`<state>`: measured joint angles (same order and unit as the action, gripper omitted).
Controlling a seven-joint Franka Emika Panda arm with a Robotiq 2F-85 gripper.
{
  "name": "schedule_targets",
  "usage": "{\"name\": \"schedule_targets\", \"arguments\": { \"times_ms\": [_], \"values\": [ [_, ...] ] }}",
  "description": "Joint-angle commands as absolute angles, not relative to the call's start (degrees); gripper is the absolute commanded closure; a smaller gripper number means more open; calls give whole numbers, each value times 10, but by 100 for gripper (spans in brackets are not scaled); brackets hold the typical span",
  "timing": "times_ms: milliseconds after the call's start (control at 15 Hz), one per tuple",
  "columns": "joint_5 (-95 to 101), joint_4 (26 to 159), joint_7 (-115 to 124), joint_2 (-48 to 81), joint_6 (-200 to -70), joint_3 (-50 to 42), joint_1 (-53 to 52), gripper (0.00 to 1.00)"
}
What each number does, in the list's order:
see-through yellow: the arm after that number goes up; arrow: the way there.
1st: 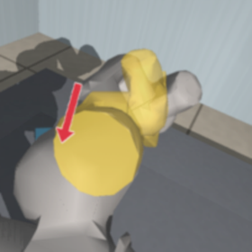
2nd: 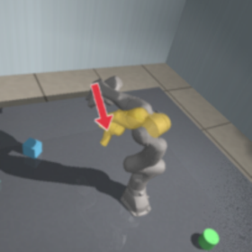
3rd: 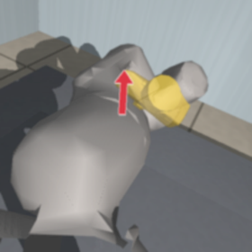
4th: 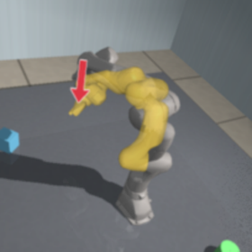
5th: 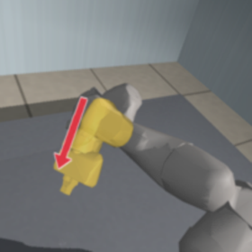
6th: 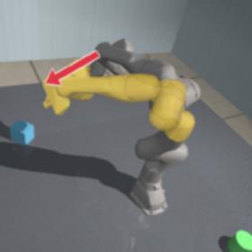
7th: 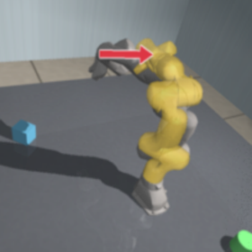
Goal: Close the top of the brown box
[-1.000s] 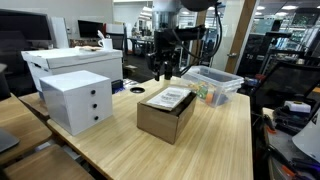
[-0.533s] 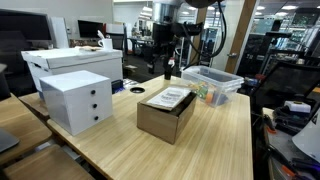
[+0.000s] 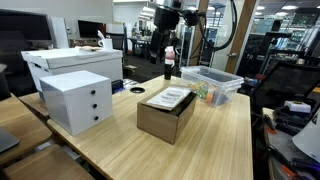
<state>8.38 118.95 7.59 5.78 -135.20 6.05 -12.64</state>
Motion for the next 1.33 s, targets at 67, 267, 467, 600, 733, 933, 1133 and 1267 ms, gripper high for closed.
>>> {"name": "schedule_targets", "arguments": {
  "times_ms": [67, 267, 467, 600, 733, 933, 1133, 1267],
  "values": [
    [62, 1253, 41, -20, -1325, 72, -111, 0],
    [67, 1275, 52, -50, -1305, 73, -109, 0],
    [68, 1300, 58, -82, -1283, 70, -104, 0],
    [67, 1313, 57, -97, -1276, 68, -99, 0],
    [72, 1321, 57, -103, -1281, 67, -94, 0],
    [75, 1298, 65, -81, -1282, 74, -91, 0],
    [75, 1297, 65, -78, -1282, 76, -92, 0],
    [75, 1297, 65, -78, -1282, 76, -92, 0]
  ]
}}
